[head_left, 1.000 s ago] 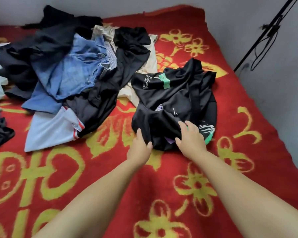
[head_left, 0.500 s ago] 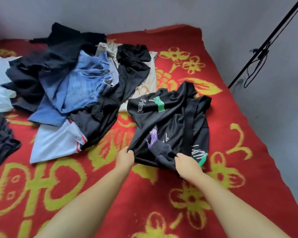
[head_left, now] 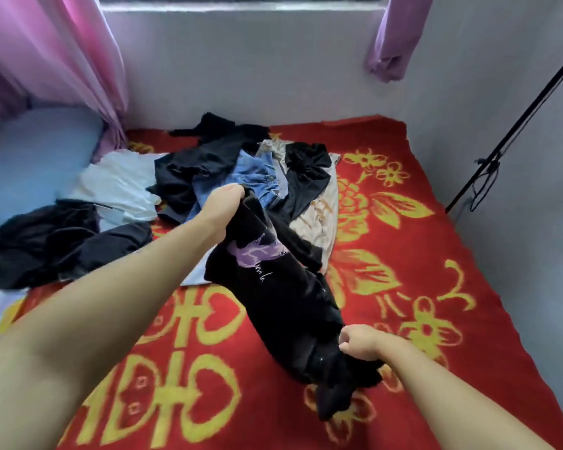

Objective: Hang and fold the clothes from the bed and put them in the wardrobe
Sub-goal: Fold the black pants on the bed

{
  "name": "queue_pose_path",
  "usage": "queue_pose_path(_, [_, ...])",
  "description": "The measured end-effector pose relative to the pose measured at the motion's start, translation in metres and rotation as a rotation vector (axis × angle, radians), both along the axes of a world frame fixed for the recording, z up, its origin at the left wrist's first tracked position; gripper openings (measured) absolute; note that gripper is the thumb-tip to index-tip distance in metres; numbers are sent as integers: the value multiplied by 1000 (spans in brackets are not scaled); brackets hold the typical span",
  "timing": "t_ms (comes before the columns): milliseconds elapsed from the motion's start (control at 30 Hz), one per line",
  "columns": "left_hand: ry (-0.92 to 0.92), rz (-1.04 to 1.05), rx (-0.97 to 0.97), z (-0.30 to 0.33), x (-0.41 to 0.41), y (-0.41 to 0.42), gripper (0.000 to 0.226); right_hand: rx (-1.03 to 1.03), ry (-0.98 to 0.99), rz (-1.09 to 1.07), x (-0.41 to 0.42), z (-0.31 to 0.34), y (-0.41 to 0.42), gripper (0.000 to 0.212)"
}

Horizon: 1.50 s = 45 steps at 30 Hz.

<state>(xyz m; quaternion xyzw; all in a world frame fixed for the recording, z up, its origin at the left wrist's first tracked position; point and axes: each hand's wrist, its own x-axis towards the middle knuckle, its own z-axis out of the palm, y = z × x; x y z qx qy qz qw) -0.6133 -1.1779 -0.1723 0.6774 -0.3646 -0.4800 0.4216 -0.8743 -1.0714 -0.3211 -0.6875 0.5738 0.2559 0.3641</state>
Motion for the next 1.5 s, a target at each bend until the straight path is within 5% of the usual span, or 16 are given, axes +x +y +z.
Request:
queue_pose_path(167, [120,-114,-171,88,27,45,29,-391,-391,-181,65,106,-22,87])
queue_pose_path(267, [59,-277,-253,133,38,70,28,-325,-755,-245,124,173,-19,105])
queue_pose_path(333, [-23,-368,-302,158,46,83,23,-315,-962,-327,159,205,-15,81])
queue_pose_path(433, [-103,-462,-346,190,64,99,19,-487,-1091,-425,195,246,-6,8])
queue_pose_path(500, [-45,-454,-404,210,82,107,23,-555,-1168,-531,200,268,0,25])
queue_pose_path(600, [-36,-342,-664,211,116,116,13,-429,-1453,-699,193,305,2,20])
queue_pose_path(633, [-70,-398,-690,199,125,117,29,-391,-1553,-749,189,318,1,17])
queue_pose_path(700, [-163,-693,-474,158,133,124,70,-355,-1719,-807,182,346,6,14])
queue_pose_path(767, [-322,-947,-235,111,126,135,78,-314,-1807,-808,174,371,14,21])
queue_pose_path(867, [-387,-890,-200,79,109,140,29,-436,-1796,-862,152,394,22,44])
queue_pose_path(967, [-198,-618,-361,94,101,133,21,-558,-1717,-976,113,397,22,22])
queue_pose_path(1067, [237,-297,-500,153,105,126,27,-845,-1224,-1068,71,383,20,29])
queue_pose_path(1133, [306,-266,-560,200,108,124,26,-891,-965,-986,52,375,26,42])
queue_pose_path(1333, [-592,-676,-657,246,42,136,23,-486,-852,-265,103,371,56,95])
queue_pose_path(1400, [-687,-719,-732,250,25,140,24,-466,-911,-229,127,360,55,75])
queue_pose_path(1500, [-758,-632,-841,255,25,134,26,-686,-1010,-425,143,351,52,12])
